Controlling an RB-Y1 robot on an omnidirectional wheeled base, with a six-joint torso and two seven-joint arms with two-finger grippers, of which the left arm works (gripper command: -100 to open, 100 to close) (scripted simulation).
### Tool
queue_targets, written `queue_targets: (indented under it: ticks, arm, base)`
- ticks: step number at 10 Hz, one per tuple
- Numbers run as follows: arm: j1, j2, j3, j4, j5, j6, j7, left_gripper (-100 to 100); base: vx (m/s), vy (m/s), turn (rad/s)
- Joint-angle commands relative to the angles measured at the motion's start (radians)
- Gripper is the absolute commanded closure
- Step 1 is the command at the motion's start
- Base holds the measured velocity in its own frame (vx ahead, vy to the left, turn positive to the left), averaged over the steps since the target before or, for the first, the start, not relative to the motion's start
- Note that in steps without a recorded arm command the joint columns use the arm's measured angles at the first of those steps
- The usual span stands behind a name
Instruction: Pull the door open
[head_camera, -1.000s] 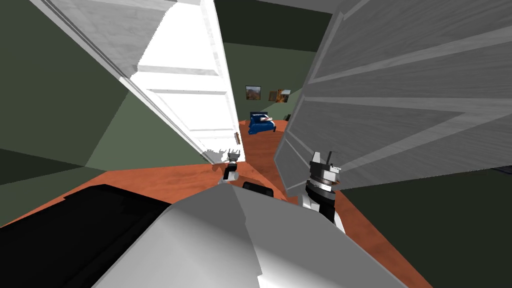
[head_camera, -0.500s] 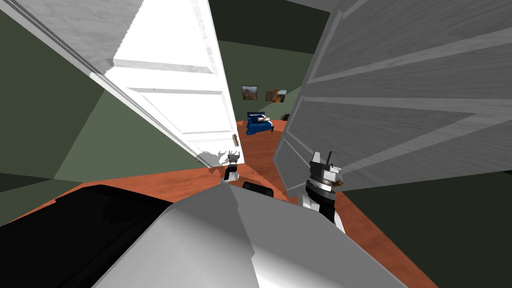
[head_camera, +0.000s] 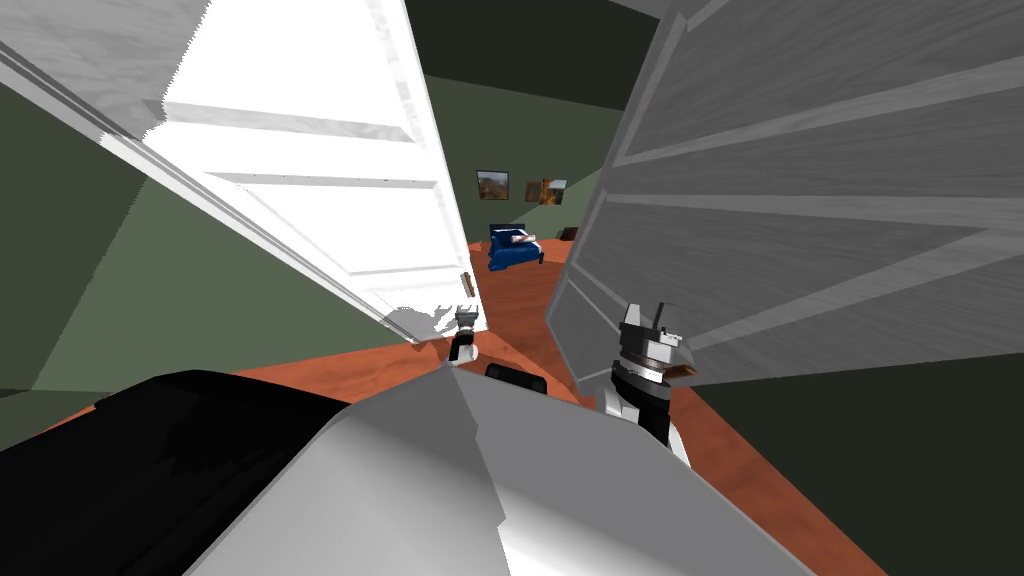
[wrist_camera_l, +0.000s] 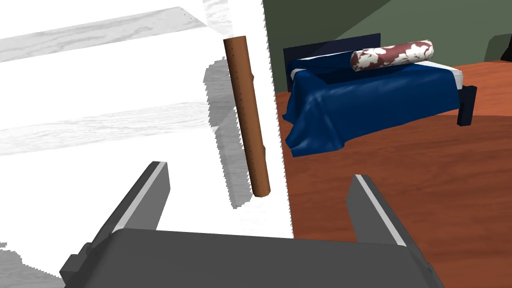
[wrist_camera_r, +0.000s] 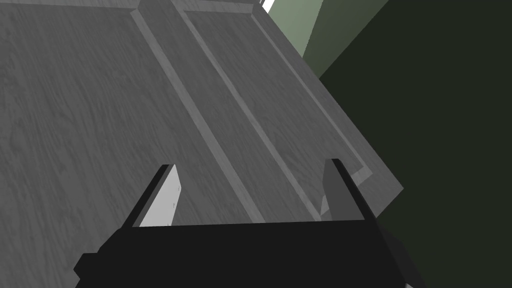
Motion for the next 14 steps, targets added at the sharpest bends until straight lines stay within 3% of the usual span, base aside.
queue_targets:
  ticks: [1, 11, 12, 13, 14]
  arm:
    - [-0.011, 0.003, -0.002, 0.037, 0.018, -0.013, 0.033, -100]
    - [-0.086, 0.011, -0.009, 0.245, 0.132, -0.07, 0.204, -100]
    - [-0.092, 0.011, -0.009, 0.261, 0.141, -0.074, 0.217, -100]
    - [-0.086, 0.009, -0.01, 0.249, 0.134, -0.071, 0.206, -100]
    - [-0.076, 0.035, -0.011, 0.259, 0.138, -0.076, 0.24, -100]
  base:
    - [0.065, 0.07, -0.093]
    - [0.064, 0.076, -0.083]
    - [0.07, 0.098, -0.086]
    - [0.034, 0.046, -0.021]
    - [0.109, 0.007, -0.042]
